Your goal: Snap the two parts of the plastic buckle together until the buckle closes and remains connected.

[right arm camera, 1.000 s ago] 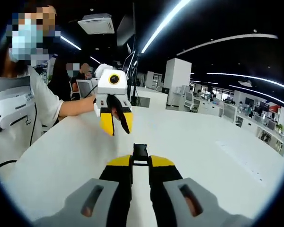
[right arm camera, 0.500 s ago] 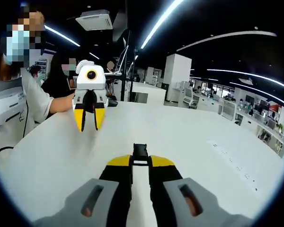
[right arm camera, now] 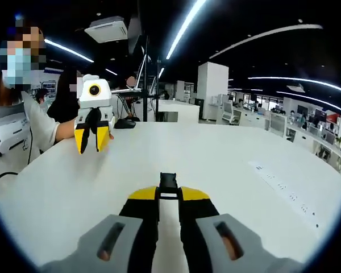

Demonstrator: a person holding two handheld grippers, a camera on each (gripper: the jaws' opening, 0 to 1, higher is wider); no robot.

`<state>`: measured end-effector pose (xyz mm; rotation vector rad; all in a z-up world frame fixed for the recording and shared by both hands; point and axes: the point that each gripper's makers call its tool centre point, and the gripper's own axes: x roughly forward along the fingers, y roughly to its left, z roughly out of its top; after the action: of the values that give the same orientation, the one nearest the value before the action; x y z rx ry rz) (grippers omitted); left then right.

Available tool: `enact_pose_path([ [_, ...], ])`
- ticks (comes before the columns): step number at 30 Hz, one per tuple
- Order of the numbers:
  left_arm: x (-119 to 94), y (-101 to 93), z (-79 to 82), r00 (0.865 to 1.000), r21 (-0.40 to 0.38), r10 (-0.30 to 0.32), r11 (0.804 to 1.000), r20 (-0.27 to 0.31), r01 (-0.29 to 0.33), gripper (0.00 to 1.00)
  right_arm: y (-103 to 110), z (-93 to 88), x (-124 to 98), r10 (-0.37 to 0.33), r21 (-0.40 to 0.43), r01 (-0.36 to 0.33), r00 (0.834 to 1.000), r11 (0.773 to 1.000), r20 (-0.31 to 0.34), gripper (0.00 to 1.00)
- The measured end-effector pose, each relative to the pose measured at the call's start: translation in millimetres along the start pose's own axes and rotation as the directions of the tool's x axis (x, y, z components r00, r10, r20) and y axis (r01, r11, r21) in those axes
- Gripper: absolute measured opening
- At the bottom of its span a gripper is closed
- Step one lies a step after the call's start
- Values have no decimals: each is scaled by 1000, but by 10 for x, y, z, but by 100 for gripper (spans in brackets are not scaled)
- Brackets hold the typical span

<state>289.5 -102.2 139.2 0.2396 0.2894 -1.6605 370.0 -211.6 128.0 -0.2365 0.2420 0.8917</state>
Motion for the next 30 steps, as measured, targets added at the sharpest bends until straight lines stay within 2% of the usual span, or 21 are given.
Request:
enact_pose_path([
  [4, 4, 2, -19, 1000, -2, -1, 1000, -5, 1, 15, -137, -115, 30, -1, 18, 2, 1000, 1000, -29, 12],
  [12, -1, -23, -22, 1000, -1, -3, 1000, -3, 3, 15, -230, -221, 109, 7, 29, -5, 999, 1000, -52, 12],
  [18, -6, -33, -27, 1000, 0, -3, 1000, -2, 3, 15, -158, -321, 169, 56, 26, -54, 994, 998, -95, 12],
  [30, 9, -7, -66, 1000, -11, -1, 1000, -7, 1, 15, -163, -354, 175, 55, 16, -54, 993, 998, -108, 12],
])
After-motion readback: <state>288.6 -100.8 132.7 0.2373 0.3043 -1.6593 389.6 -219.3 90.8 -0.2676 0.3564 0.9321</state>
